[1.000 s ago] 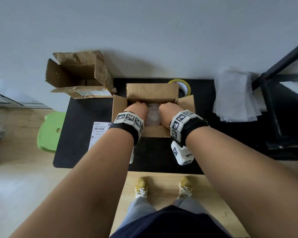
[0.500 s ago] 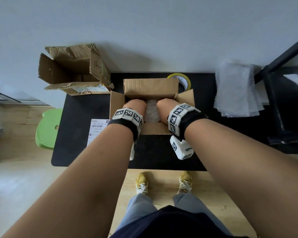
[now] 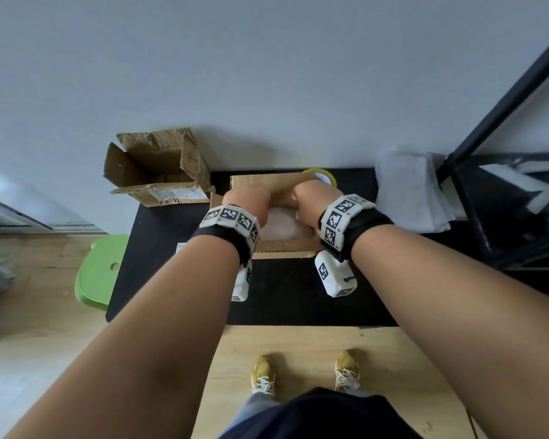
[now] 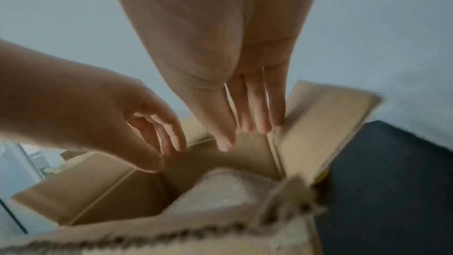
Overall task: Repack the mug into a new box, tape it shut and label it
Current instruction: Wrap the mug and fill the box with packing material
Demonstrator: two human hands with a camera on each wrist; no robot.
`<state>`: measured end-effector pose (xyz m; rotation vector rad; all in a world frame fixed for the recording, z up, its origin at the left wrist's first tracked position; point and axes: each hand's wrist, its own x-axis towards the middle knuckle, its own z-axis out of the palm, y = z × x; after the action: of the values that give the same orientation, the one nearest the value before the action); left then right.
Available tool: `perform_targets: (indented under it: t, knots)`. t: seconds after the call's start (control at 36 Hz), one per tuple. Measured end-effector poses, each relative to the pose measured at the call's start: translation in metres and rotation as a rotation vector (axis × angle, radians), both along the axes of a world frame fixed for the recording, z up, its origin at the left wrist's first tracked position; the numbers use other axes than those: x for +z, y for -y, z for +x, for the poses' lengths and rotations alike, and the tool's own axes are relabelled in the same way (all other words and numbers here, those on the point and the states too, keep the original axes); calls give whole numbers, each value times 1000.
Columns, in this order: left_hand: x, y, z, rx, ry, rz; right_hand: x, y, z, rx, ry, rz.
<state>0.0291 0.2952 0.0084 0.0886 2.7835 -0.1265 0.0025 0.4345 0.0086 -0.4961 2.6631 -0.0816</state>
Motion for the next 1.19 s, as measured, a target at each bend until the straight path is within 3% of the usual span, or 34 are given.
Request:
perform_targets:
  t: [0.11, 0.22, 0.42, 0.64, 0.81, 1.03, 1.19]
  knots:
    - [17, -12, -5, -45, -156, 11, 14, -25, 3, -73, -210, -58]
    - [27, -32, -14, -90, -246, 28, 20, -57, 1, -147, -298, -105]
    - [27, -89, -27, -179, -313, 74, 21, -120, 6, -325, -268, -75]
    - [4, -167, -39, -232, -247, 152, -3, -194, 9, -506, -126, -67]
    - [-29, -212, -49, -158, -84, 255, -28, -234, -7, -641, -44, -149]
    - [-65, -241, -52, 23, 136, 294, -54, -253, -32, -676, 43, -164]
    - [-73, -243, -56, 59, 170, 301, -65, -251, -39, -704, 93, -189]
